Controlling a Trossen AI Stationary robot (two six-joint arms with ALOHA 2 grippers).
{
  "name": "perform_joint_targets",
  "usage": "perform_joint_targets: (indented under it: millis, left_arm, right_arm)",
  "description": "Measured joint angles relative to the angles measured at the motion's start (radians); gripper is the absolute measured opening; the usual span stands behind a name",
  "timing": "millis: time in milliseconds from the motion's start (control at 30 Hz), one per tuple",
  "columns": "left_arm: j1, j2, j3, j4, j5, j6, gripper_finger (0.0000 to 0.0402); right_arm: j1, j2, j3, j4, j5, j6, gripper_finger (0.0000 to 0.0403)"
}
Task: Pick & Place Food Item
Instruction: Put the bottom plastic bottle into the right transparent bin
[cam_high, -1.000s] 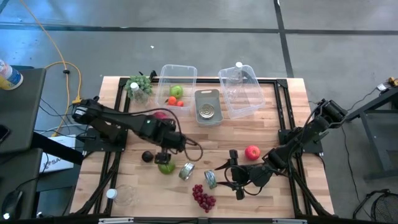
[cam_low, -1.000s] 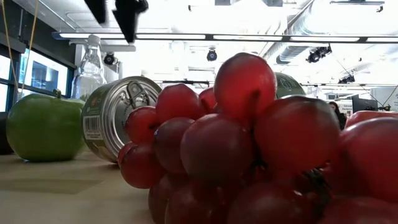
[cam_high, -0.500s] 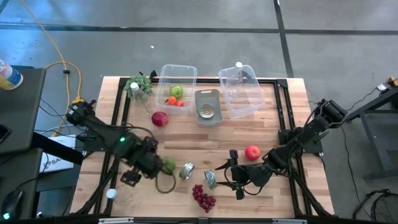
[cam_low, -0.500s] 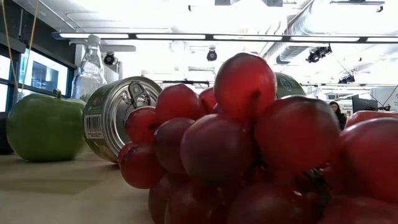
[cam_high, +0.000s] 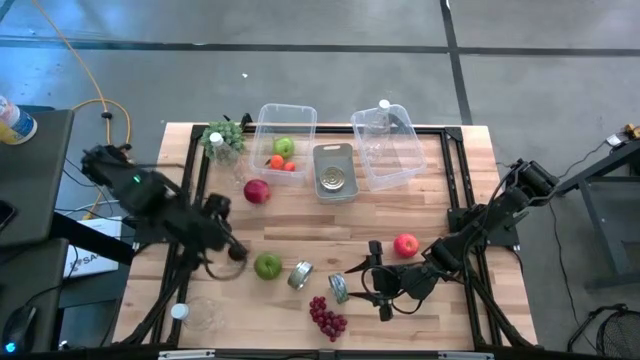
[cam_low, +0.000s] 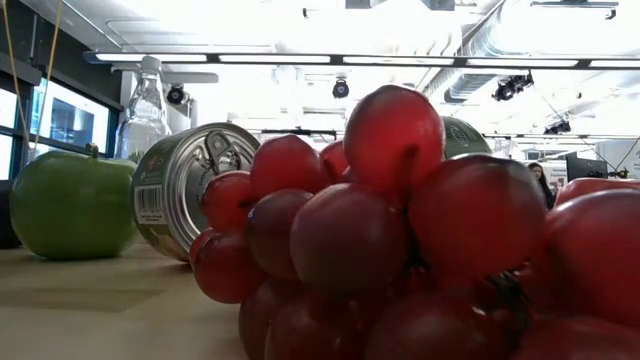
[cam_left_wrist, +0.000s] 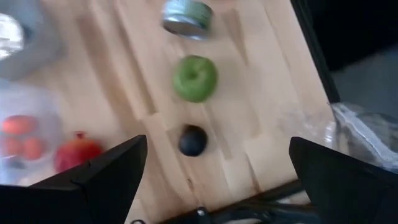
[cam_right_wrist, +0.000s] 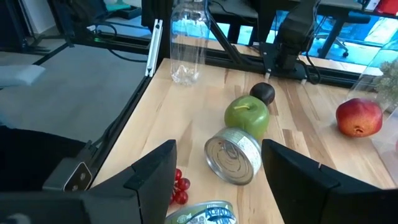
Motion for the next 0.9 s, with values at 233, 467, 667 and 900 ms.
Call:
perform_joint_targets:
  millis: [233, 467, 667, 900]
  left_arm:
    - [0.019, -0.068, 0.0, 0.0, -0.031, 0.004, 0.0383]
    - [0.012, -0.073, -0.001, 0.001, -0.027, 0.044, 0.0383]
    - [0.0, -0.097, -0.001, 0.001, -0.019, 0.031, 0.0383]
    - [0.001, -0.138, -0.018, 0.001, -0.02, -0.029, 0.0383]
  right_arm:
    - [0.0, 0.0, 0.0, -0.001, 0.0, -0.001, 0.0226]
    - [0.0, 0.0, 0.0, -0.005, -0.033, 0.003, 0.0226]
    - [0.0, 0.0, 0.0, -0.006, -0.033, 0.005, 0.0226]
    - [0.0, 0.0, 0.0, -0.005, -0.031, 0.005, 0.0226]
